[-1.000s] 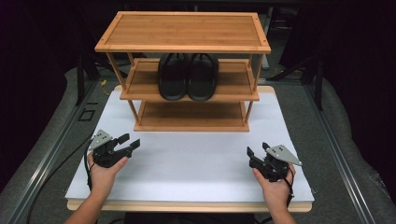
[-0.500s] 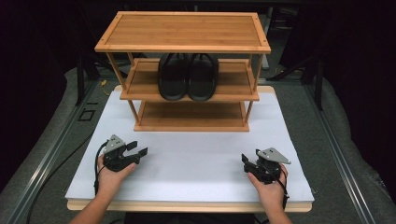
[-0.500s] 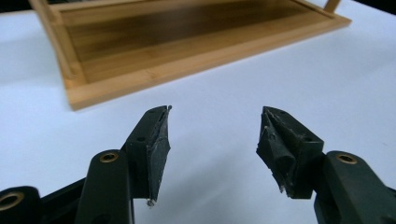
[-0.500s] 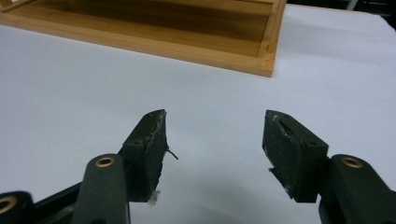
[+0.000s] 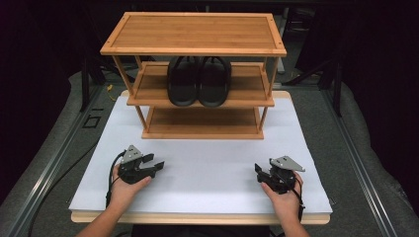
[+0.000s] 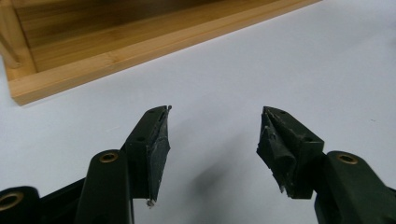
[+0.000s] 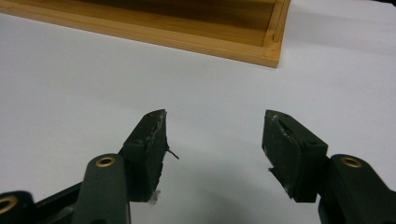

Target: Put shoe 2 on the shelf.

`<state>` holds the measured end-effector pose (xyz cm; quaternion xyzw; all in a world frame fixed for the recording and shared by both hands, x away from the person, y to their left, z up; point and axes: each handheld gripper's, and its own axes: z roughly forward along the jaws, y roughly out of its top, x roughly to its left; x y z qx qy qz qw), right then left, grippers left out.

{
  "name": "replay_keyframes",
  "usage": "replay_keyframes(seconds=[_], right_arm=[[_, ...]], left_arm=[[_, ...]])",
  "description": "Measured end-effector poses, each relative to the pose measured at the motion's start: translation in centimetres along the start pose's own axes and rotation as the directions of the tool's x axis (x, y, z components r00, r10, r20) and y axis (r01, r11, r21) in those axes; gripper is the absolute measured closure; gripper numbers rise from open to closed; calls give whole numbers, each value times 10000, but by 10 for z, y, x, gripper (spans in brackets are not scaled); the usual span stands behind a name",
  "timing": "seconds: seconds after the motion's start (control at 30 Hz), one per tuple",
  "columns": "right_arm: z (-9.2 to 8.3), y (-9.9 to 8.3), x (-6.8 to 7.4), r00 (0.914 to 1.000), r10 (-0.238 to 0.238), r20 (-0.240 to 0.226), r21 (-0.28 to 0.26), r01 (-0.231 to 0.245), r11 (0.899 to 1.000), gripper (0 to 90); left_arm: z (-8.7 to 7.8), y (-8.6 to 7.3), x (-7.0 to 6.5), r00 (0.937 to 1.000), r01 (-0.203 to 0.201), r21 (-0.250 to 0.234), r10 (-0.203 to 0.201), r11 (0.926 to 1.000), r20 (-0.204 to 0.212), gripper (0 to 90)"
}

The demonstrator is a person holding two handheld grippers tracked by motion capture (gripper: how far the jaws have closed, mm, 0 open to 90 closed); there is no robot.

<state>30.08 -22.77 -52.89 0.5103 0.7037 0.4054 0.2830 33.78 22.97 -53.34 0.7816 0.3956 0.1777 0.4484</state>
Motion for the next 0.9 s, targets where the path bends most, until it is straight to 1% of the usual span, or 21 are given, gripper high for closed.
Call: replay_keyframes(seconds=[0.07,0.23,0.27,0.3,0.33,0.43,0.47,0.77,0.83,0.9], right_arm=[[0,0,-1,10000,36,36,107,-37,9999,400],[0,-1,-2,9998,191,-5,91,-191,9998,400],[-1,0,-3,9997,223,-53,205,-222,9995,400],[-1,-1,-4,9996,261,-64,196,-259,9995,400],[0,-1,-4,9995,318,-38,67,-318,9995,401],[0,-1,-6,9993,361,-34,61,-360,9993,401],[-1,-1,-6,9993,383,-21,155,-382,9991,401],[-1,-1,-8,9989,458,-47,113,-457,9989,402],[-1,-1,-8,9988,480,-30,117,-479,9988,402],[-1,-1,-9,9988,493,-11,90,-493,9987,402]], left_arm=[[1,0,-2,9999,-122,132,121,9998,65,421],[2,0,-4,9998,-208,151,207,9997,72,421],[2,0,-4,9998,-172,130,171,9998,93,421],[2,0,-4,9998,-164,153,162,9997,79,421],[2,0,-4,9998,-164,153,162,9997,79,421],[3,0,-3,9999,-131,176,130,9998,76,421],[3,0,-2,9999,-115,192,113,9998,79,421],[3,-1,-1,10000,9,163,-10,9999,43,412],[3,-1,0,9999,139,130,-139,9998,-11,405],[3,0,1,9998,172,134,-171,9998,-83,395]])
